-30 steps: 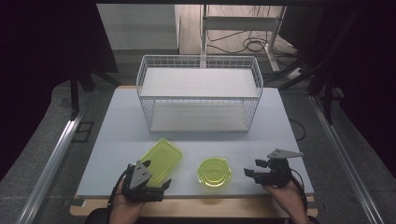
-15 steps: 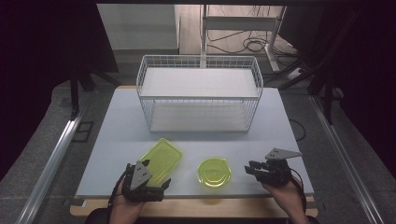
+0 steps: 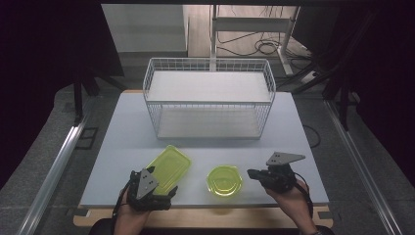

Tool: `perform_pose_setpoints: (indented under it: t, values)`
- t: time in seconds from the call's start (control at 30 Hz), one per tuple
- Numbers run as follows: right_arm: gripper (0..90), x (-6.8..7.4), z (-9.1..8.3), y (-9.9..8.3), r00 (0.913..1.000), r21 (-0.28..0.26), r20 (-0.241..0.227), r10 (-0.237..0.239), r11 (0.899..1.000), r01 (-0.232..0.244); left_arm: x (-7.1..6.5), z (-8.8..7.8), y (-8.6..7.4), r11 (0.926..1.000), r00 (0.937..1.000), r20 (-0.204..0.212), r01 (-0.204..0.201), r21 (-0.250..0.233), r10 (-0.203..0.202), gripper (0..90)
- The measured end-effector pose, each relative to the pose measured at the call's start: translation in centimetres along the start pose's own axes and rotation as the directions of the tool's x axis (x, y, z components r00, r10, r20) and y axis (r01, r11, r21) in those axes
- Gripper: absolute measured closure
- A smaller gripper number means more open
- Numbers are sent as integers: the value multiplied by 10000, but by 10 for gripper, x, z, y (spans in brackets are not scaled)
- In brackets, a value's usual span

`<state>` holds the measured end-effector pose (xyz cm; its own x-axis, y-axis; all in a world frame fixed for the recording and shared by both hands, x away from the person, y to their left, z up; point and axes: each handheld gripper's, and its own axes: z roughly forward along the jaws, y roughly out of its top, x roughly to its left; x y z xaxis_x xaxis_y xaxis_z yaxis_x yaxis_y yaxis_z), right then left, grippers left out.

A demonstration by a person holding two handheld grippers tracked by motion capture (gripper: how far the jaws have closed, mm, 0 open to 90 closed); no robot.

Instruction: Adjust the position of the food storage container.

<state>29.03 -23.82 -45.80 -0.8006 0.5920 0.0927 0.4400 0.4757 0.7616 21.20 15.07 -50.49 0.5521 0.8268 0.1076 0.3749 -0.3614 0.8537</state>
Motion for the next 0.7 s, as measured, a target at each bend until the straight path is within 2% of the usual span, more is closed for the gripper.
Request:
perform_pose_setpoints:
  t: [0.17, 0.37, 0.43, 0.6, 0.7]
  values:
    - [891, 10, 11, 10, 9992, 95, -325, -232, 9997, 235, -1, 0, 0, 9999, 9999, -66, -158, 18, 158, 38]
    - [891, 27, 31, 25, 9941, 156, -807, -721, 9972, 736, 0, -1, 0, 9999, 9999, -33, -103, -66, 103, 39]
    - [891, 29, 34, 27, 9937, 188, -849, -733, 9970, 752, 0, -1, 0, 10000, 10000, -47, -81, -52, 80, 39]
    - [893, 45, 51, 35, 9873, 384, -1154, -1094, 9927, 1145, 0, -1, 0, 10000, 10000, -36, -62, -7, 62, 39]
    - [892, 60, 66, 40, 9782, 537, -1497, -1442, 9867, 1537, -1, 0, 0, 9999, 9999, -58, -148, 41, 148, 39]
